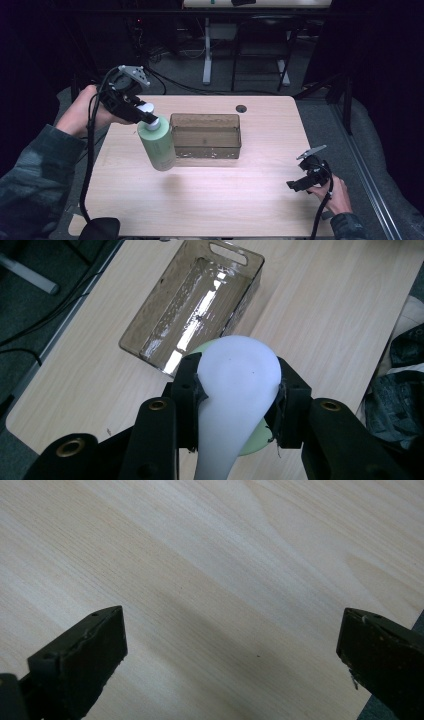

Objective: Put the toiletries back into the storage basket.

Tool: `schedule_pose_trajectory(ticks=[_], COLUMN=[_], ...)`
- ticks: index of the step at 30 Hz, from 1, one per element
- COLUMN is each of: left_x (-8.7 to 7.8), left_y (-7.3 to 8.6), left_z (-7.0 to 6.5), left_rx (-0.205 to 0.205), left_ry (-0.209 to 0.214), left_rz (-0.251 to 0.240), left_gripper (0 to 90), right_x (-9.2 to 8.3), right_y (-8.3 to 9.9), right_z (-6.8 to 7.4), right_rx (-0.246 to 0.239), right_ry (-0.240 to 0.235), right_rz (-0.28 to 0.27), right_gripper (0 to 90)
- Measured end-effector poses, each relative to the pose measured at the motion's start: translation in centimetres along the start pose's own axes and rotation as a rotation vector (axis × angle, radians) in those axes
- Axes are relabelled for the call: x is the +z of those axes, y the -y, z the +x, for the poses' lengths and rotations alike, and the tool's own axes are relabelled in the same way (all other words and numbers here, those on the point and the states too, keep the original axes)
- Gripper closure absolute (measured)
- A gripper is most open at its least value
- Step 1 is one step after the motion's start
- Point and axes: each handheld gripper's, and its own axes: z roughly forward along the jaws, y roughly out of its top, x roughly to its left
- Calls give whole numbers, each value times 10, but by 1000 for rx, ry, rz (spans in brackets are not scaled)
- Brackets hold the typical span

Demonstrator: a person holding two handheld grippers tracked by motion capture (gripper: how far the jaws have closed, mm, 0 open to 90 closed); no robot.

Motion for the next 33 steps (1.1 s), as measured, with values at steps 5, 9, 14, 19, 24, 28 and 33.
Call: schedule_pose_trajectory(ticks=[5, 9, 14, 19, 24, 28, 33], left_x=[-5, -9, -12, -13, -14, -14, -14], left_y=[-5, -11, -18, -26, -33, -38, -43], left_z=[2, 3, 4, 6, 9, 12, 16], left_rx=[5, 10, 21, 27, 29, 28, 27], left_ry=[-5, -7, -13, -16, -21, -25, -29], left_rz=[-3, -4, -4, -5, -2, 1, 4], left_gripper=[629, 629, 629, 629, 629, 629, 630], right_x=[0, 0, 0, 0, 0, 0, 0], right_y=[0, 0, 0, 0, 0, 0, 0], right_z=[0, 0, 0, 0, 0, 0, 0], right_rx=[1, 2, 6, 7, 10, 7, 7], right_ry=[-1, -1, -5, -6, -7, -6, -6], right_rz=[-1, 0, 1, 1, 1, 1, 2], right_gripper=[0, 0, 0, 0, 0, 0, 0])
